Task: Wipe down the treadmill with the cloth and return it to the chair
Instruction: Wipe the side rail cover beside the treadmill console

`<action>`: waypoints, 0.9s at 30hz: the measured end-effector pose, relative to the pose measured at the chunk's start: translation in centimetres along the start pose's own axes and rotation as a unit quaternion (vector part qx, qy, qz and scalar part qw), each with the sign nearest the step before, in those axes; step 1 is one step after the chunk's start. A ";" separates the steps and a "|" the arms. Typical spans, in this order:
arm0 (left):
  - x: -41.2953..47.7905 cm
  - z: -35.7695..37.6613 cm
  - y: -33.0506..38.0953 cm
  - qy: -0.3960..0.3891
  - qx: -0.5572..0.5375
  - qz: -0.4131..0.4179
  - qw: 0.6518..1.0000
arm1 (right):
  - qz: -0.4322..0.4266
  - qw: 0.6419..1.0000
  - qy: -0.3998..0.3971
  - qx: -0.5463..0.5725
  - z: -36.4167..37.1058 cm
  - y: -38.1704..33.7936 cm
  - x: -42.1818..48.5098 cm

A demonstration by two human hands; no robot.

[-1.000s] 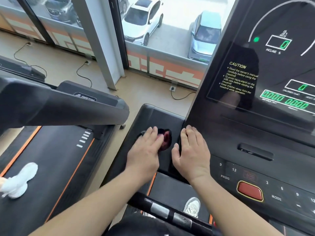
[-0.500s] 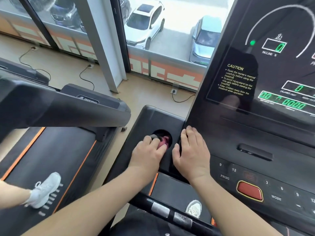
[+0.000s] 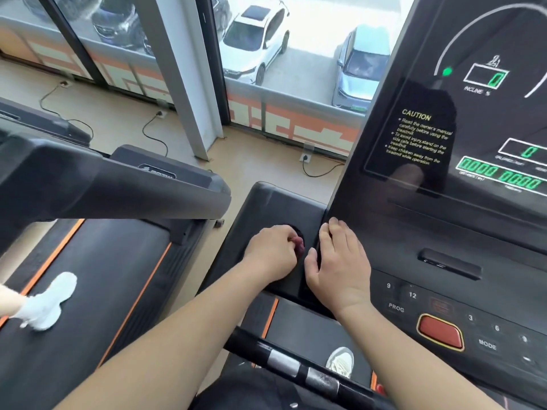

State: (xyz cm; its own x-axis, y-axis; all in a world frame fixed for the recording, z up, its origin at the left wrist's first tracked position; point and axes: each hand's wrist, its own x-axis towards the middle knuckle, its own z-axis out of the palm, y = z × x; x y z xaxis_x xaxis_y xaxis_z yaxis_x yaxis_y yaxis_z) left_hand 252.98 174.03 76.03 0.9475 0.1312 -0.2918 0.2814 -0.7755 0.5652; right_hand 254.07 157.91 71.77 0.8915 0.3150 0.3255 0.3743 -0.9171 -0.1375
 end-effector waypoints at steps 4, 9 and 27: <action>-1.9 -4.1 -0.5 0.062 -0.036 -0.015 0.997 | -0.001 1.000 0.010 0.007 -0.1 -0.1 0.1; -0.5 -7.7 -1.3 0.264 0.006 0.052 0.963 | -0.006 1.000 0.007 0.017 0.0 0.2 0.2; 4.4 0.6 0.7 -0.029 0.220 0.219 0.950 | -0.003 1.000 0.014 0.024 0.0 0.1 0.4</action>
State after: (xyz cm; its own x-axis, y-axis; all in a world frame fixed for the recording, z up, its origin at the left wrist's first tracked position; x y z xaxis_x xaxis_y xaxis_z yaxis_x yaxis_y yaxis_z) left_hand 257.25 173.72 74.69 0.9452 -0.2882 -0.1533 -0.2409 -0.9328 0.2680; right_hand 254.46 157.91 71.90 0.8820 0.3137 0.3516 0.3927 -0.9017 -0.1807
